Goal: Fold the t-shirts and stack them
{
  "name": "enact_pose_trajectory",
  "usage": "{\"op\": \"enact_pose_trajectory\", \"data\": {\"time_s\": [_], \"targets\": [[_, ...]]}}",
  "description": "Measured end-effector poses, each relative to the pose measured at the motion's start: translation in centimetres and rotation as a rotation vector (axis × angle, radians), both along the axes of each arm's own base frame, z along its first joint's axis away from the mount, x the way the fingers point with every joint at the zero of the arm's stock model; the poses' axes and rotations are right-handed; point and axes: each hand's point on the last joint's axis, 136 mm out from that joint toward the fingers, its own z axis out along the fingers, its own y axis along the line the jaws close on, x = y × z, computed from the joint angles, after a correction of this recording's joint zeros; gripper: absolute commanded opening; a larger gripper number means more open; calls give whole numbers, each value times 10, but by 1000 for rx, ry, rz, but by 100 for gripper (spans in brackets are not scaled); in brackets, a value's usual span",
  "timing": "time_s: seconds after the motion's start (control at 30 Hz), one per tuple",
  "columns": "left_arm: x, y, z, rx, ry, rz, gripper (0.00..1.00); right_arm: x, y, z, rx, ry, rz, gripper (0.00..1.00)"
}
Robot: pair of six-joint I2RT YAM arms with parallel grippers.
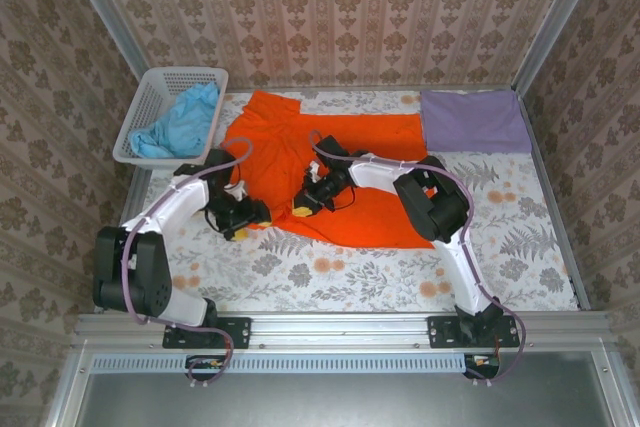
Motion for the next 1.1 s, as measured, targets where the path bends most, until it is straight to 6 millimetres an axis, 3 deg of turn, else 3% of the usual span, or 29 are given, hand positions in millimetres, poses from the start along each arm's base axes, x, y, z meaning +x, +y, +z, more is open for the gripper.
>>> {"op": "enact_pose_trajectory", "data": {"time_s": [0.23,0.47,0.57,0.67,0.73,1.1], "targets": [[3,-7,-30,78,39,-58,63,-1,0,-3,-3,14,-5,6],[35,3,-38,176,-33,-18,50,-1,0,-3,-3,18,-8,6],[48,3,-38,189,-65,5,40,-1,0,-3,-4,20,-9,6],[57,2,-36,192,-88,30,20,-1,0,-3,-4,20,-9,6],[64,1,-32,191,-101,43,14,-1,0,-3,-4,20,-9,6],[99,10,-27,99,-51,201,41,-2,-1,-5,-8,26,-9,7]]}}
